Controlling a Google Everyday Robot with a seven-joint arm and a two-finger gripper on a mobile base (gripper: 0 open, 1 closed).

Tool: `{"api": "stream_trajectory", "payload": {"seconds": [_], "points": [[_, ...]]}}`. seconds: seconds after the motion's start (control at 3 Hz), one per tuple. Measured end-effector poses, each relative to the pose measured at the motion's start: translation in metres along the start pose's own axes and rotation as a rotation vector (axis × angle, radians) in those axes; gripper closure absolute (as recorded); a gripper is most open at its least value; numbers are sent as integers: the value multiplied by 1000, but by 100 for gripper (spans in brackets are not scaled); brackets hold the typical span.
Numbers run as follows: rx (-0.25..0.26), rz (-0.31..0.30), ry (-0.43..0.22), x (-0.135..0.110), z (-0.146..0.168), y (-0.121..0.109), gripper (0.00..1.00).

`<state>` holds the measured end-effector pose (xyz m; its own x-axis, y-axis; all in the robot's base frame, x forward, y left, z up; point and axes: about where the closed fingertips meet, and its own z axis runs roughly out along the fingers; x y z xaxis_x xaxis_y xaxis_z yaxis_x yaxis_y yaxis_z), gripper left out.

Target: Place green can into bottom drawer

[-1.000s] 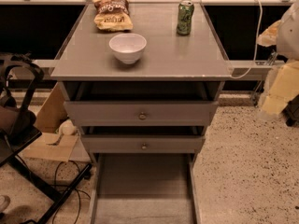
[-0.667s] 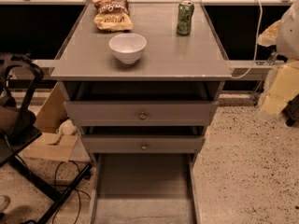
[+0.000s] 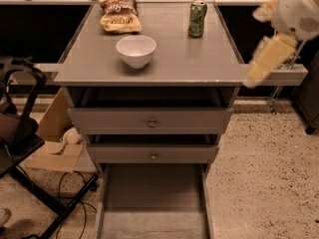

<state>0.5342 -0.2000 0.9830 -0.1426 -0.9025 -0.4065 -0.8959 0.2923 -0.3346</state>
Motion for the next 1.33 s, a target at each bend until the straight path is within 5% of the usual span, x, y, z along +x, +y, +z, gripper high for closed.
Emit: {"api": "stream_trajectory", "payload": {"seconds": [0.33,1.0,1.33], "points": [[97,54,-214,-31,24,-67,0],[232,283,-630,-75,83,-172,0],[302,402,-679,-58,88,-194,0]]}}
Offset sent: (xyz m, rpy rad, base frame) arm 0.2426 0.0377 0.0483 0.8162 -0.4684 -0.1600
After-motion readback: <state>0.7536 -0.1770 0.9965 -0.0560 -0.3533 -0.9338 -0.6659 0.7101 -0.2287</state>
